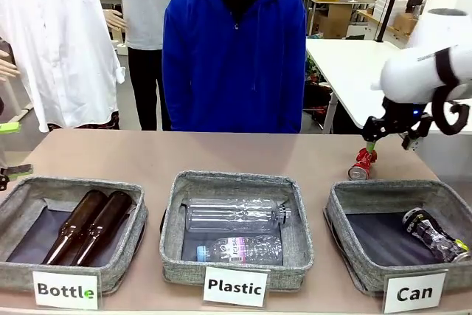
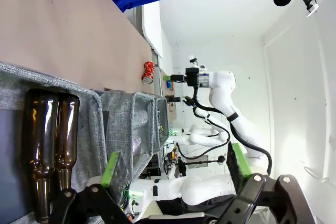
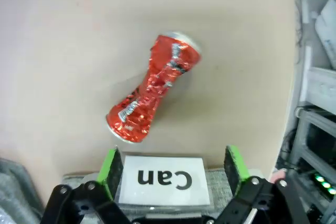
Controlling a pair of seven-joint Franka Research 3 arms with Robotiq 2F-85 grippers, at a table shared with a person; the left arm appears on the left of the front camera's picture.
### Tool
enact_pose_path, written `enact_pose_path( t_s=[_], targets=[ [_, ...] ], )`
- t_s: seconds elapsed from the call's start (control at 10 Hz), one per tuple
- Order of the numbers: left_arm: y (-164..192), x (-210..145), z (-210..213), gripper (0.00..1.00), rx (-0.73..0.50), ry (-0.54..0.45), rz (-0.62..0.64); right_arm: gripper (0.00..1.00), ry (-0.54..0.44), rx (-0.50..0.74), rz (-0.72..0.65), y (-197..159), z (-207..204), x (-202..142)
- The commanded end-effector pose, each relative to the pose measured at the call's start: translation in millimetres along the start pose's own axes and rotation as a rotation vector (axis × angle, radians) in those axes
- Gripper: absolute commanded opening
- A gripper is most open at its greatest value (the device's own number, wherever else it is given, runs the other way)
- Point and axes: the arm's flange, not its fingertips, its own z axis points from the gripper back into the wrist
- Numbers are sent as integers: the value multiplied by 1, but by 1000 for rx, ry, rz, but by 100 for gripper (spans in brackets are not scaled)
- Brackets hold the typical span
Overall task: Sort the can waste into the basket.
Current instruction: Pick up the can waste from the table and place it in the right Fabric basket.
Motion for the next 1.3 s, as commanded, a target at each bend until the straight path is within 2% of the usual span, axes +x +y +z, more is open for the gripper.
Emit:
enact_pose_path(
  t_s=[0.0,0.3,0.4,0.5,0.6,0.8,1.2],
  targets=[
    [-4,-1,1,100,-6,5,5,100,47,25,55,4,3,13],
    [-4,-1,1,100,-6,5,5,100,56,94,-5,1,-8,17],
    [-4,-1,1,100,-6,5,5,100,43,104,-67,0,-9,18],
    [-4,-1,1,100,-6,5,5,100,13,106,-290,0,-10,19],
    [-4,-1,1,100,-6,5,5,100,-3,130,-447,-1,-13,20],
    [-4,-1,1,100,-6,5,5,100,14,160,-584,-3,-20,22],
    [-4,-1,1,100,-6,5,5,100,29,101,-615,-1,-34,25]
  ],
)
